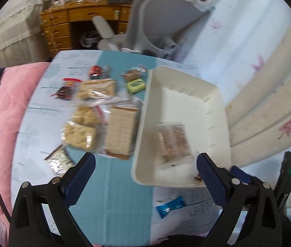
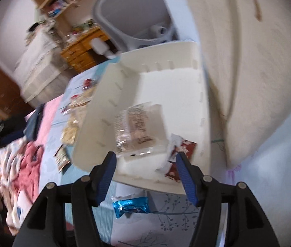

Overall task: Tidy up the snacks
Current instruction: 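Lower both snacks into the white tray and open both tools, then move the left tool to the Lipo packet while the right tool approaches the blue candy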

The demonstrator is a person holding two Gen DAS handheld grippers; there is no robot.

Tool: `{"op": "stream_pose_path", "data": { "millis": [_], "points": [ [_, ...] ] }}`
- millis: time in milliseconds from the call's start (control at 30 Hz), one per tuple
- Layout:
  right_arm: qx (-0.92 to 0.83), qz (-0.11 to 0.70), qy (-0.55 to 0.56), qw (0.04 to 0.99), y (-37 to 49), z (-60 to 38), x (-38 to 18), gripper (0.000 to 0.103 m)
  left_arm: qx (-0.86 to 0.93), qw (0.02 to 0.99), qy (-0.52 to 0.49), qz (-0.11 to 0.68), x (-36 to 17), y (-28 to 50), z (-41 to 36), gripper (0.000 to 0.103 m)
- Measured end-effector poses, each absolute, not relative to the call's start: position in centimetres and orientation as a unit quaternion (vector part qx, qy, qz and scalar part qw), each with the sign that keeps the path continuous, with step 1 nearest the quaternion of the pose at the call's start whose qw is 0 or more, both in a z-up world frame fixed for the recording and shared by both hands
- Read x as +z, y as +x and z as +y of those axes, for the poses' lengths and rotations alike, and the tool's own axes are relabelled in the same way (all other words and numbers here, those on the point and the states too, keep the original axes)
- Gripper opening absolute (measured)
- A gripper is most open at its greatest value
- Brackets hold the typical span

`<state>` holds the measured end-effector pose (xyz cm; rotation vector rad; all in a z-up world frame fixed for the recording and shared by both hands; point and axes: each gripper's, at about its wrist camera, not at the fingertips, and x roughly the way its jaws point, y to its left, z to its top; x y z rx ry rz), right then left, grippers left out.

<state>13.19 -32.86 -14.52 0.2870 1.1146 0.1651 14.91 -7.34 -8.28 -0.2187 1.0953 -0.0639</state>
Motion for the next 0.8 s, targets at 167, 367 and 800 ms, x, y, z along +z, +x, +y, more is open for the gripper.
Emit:
{"op": "stream_pose_path", "data": {
  "millis": [167, 367, 800],
  "points": [
    [0.011, 0.522, 0.188, 0.832, 12.5, -33.3, -14.7, 0.06, -0.012, 0.85, -0.098, 0.517, -8.0, 14.1, -3.5, 0.098],
    [-0.057, 0.507, 0.236, 0.827, 10.6, -32.0, -14.6, 0.06, -0.012, 0.849, -0.076, 0.522, -7.9, 13.1, 0.7, 0.098],
    [-0.187, 0.474, 0.313, 0.802, 5.2, -27.5, -15.5, 0.06, -0.064, 0.825, -0.008, 0.562, -10.1, 12.7, 7.0, 0.098]
  ]
}}
